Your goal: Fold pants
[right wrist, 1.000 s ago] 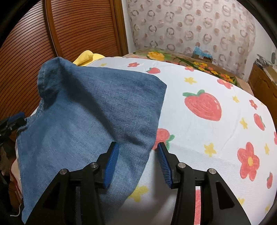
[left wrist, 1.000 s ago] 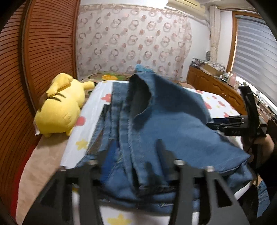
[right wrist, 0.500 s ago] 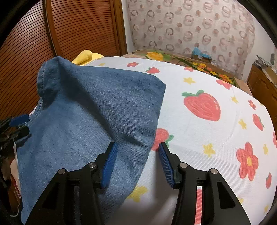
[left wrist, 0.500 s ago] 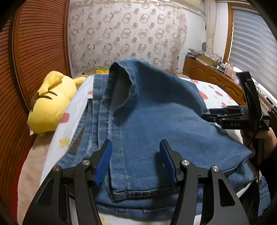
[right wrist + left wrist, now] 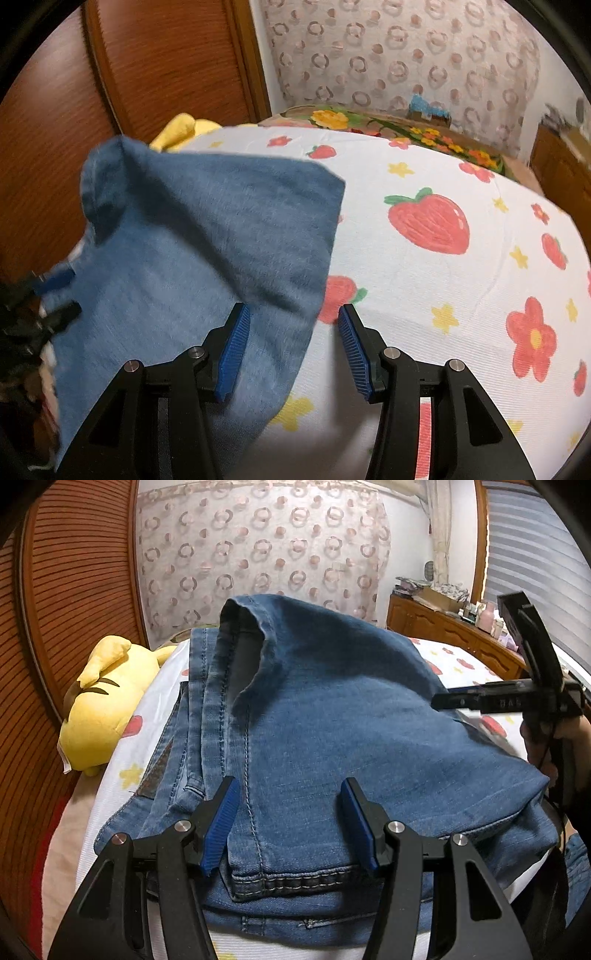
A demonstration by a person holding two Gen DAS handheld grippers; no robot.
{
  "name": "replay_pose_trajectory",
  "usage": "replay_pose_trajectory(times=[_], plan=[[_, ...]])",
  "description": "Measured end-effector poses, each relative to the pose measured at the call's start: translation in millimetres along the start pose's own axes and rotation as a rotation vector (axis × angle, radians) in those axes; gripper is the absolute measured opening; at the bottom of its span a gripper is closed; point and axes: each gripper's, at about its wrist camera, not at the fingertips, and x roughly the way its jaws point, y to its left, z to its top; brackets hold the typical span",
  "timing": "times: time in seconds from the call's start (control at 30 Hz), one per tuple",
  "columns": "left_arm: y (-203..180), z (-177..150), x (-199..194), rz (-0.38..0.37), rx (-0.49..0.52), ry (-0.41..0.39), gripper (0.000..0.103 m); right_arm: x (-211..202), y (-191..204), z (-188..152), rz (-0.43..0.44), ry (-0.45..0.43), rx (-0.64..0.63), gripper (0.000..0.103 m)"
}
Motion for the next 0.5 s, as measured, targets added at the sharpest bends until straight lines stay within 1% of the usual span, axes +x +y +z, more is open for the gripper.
replay_pose_trajectory(times=[0.17,0.3,0.43,0.5], plan=[[0.8,-2.6,-1.1,-0.007,-0.004,-0.013,0.058,-3.9,-15.0,20.7,0.01,-0.027,0.042,0.052],[2.0,-3.2,-1.4,-0.01,-0.007,-0.013,0.058,4.0,-19.2,40.1,0.026,-0.024,0.06,0.052],[1.1,-4.0,-1.7,-0.012,-0.007,-0.017,0.058,22.2,-18.6,53.0,-0.002,-0.002,0.07,0.052],[0.5,-4.5,-2.0,-0.011,-0.005,-0.018,0.058,32.4,-17.2,55.6,-0.031,0.013,0.067,0.052]])
